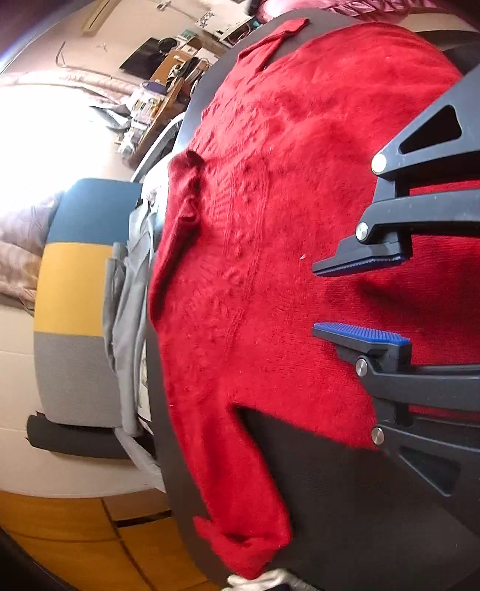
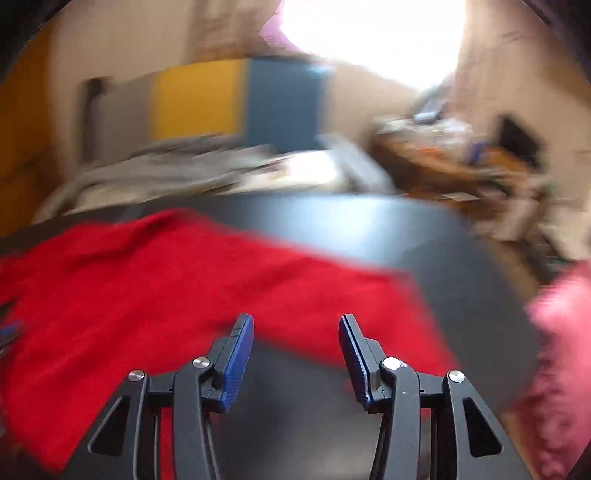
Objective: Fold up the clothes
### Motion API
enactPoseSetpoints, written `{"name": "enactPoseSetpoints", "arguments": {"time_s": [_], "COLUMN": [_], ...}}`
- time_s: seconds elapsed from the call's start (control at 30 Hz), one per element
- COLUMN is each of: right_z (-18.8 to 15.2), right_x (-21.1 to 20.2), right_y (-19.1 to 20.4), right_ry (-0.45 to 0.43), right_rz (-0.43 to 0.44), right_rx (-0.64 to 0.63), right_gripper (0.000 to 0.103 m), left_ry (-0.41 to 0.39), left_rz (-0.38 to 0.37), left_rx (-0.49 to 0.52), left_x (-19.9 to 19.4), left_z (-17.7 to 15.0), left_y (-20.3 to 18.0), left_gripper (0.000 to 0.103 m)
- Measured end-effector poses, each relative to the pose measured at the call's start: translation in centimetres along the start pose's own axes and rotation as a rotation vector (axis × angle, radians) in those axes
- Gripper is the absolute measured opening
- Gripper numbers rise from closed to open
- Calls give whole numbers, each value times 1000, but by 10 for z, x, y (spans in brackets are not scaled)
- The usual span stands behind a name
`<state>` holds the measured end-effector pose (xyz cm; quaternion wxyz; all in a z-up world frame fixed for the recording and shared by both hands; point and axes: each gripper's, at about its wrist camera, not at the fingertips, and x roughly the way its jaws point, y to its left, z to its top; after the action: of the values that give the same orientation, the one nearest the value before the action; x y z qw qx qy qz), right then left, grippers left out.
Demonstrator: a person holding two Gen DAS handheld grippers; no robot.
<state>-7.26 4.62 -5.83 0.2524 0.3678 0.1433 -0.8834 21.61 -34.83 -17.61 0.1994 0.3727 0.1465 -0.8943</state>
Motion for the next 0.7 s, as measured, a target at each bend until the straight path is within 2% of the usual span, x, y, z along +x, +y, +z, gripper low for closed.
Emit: {"name": "enactPoseSetpoints", "arguments": {"time_s": [0.1, 0.2, 0.23, 0.3, 0.37, 0.4, 0.47, 0.6, 0.7], "right_z": [-35, -61, -68, -77, -74, -73, -75, -84, -92], "right_x": [9, 29, 38, 54, 58, 62, 68, 65, 61], "right_y": [64, 110, 114, 115, 98, 91, 76, 60, 52], "right_ry": [76, 158, 185, 209, 218, 222, 232, 240, 229], "right_rz": [165, 149, 108, 26, 12, 13, 18, 5, -11], "right_rx": [-107, -227, -254, -275, -206, -178, -122, -47, -27], "right_gripper": [48, 47, 47, 50, 70, 73, 86, 87, 87], "left_ry": [0, 23, 31, 19, 5, 10, 22, 25, 42], "left_rz": [37, 26, 23, 30, 44, 37, 40, 99, 109], "left_rx": [-5, -53, -70, -57, -58, -91, -114, -95, -76], "left_x": [-6, -6, -7, -11, -17, -19, -20, -25, -26], "left_z": [-6, -22, -27, -38, -46, -47, -48, -51, -42], "left_y": [6, 17, 21, 20, 19, 21, 22, 15, 13], "left_gripper": [25, 25, 26, 26, 26, 26, 26, 26, 27]}}
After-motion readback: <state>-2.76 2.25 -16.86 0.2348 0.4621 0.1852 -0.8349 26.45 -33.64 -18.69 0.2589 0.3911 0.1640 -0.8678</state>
